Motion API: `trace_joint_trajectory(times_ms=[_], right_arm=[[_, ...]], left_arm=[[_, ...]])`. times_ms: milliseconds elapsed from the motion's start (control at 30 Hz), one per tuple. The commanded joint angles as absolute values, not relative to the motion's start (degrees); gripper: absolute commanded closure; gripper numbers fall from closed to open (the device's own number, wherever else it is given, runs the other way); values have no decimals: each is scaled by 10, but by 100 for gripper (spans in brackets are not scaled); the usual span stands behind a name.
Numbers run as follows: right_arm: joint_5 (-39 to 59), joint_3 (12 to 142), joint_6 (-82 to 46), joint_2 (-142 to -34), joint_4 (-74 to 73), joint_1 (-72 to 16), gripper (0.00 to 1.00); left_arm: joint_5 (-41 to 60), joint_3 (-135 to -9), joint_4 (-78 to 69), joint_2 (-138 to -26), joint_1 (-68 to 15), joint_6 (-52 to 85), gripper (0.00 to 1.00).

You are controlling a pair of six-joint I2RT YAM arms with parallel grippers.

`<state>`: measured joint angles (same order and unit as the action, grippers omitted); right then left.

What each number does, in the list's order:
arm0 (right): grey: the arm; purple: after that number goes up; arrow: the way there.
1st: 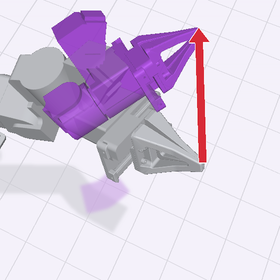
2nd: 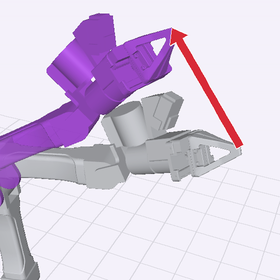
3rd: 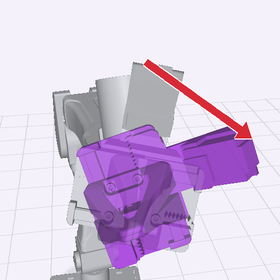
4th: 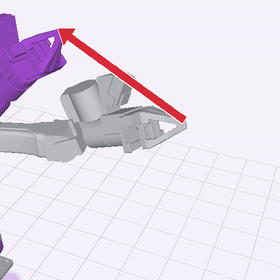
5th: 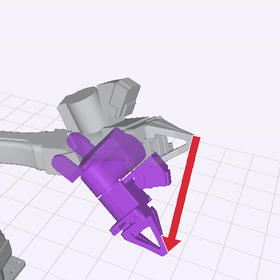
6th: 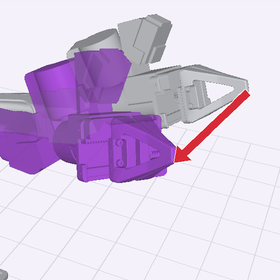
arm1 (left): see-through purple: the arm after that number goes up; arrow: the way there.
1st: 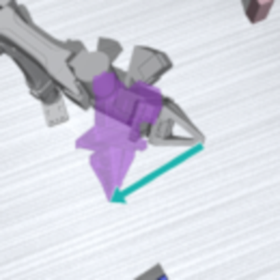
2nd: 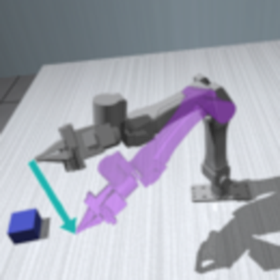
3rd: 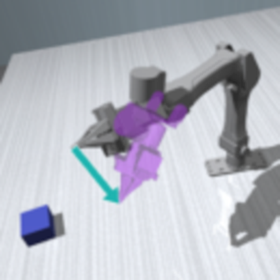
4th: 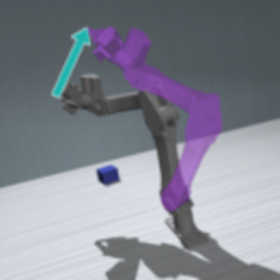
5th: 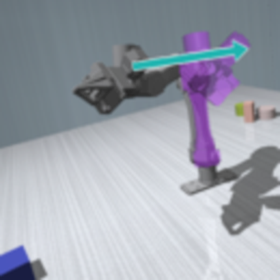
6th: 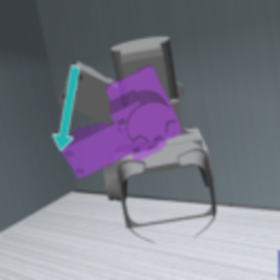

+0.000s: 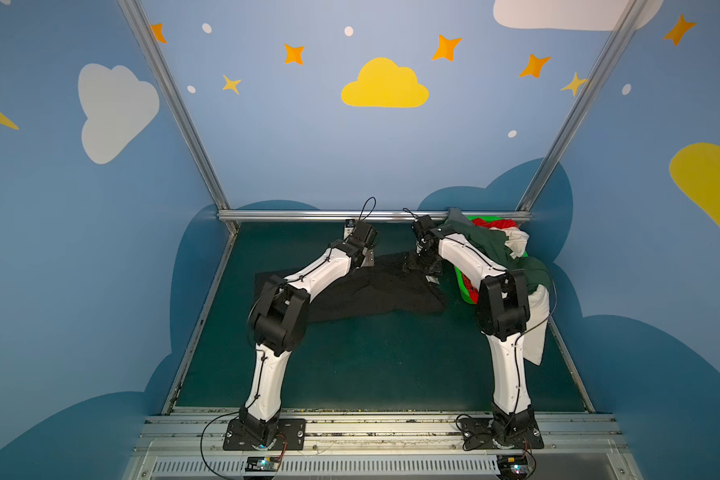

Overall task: Fold and stack the t-shirts
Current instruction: 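Lay the folded shirt down with both grippers, left drawing back toward the robot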

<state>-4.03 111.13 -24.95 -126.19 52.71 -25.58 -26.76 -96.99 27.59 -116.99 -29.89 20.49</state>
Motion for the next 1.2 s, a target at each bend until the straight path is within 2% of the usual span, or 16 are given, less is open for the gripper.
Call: trace_joint_trajectory(times_ms=[0,67,167,267,367,667,933,1000,1100,1167], right_arm=[[-128,1087,-247,-1229,532,-283,16],[-128,1099,-246,-1238,542,-294,17],[-126,1103,-243,-1255,544,-310,20],[-112,1106,-252,-1278,538,-314,22],[-99,1124,-252,-1308,535,-313,25],[-43,1218,-252,-1382,563,-311,26],[6,1241,-259,-1403,559,-306,26],[13,1243,-259,-1405,556,-305,26],[24,1243,-259,-1409,551,-301,26],[32,1243,-259,-1411,548,-300,26]], left_arm=[[-399,-876,281,-1082,-301,200,0],[-453,-810,294,-1033,-305,216,0],[-479,-717,309,-965,-304,233,0],[-437,-635,290,-925,-277,260,0],[-377,-603,285,-924,-242,282,1],[-290,-639,303,-1018,-205,276,1],[-213,-707,366,-1112,-197,272,3],[-197,-712,370,-1126,-197,275,9],[-187,-716,378,-1144,-194,280,25],[-188,-721,387,-1151,-194,285,33]])
